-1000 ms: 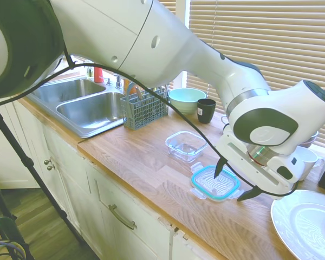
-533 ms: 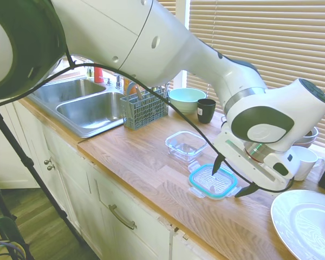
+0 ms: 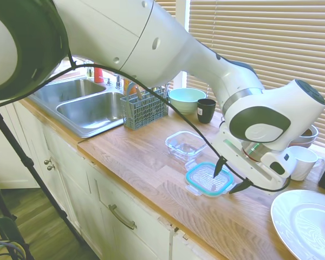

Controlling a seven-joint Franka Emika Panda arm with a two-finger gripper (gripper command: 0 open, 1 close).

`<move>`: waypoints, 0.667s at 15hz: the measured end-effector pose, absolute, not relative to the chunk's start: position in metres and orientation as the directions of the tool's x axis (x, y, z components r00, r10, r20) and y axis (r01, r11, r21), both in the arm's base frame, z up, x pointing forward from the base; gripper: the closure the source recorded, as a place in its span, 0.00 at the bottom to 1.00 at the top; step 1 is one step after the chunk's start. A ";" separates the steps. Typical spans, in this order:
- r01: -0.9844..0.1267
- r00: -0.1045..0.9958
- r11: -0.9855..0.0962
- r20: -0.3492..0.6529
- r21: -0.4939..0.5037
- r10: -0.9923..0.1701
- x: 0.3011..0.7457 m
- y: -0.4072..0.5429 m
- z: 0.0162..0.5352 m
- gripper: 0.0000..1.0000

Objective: Cover the lid of the food container

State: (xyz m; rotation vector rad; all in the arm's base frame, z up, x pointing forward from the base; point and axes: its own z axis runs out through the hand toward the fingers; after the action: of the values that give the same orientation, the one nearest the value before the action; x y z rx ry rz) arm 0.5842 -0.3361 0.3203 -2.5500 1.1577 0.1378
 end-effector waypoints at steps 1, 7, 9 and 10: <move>-0.747 0.663 -0.612 -0.225 -0.261 -0.714 0.584 -0.336 0.320 1.00; -0.753 0.657 -0.605 -0.225 -0.259 -0.720 0.581 -0.342 0.319 1.00; -0.755 0.653 -0.602 -0.226 -0.259 -0.723 0.579 -0.344 0.319 1.00; -0.756 0.653 -0.602 -0.226 -0.259 -0.723 0.579 -0.345 0.319 1.00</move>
State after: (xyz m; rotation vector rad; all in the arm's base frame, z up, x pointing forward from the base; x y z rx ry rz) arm 0.5791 -0.3446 0.3186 -2.5424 1.1772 0.1395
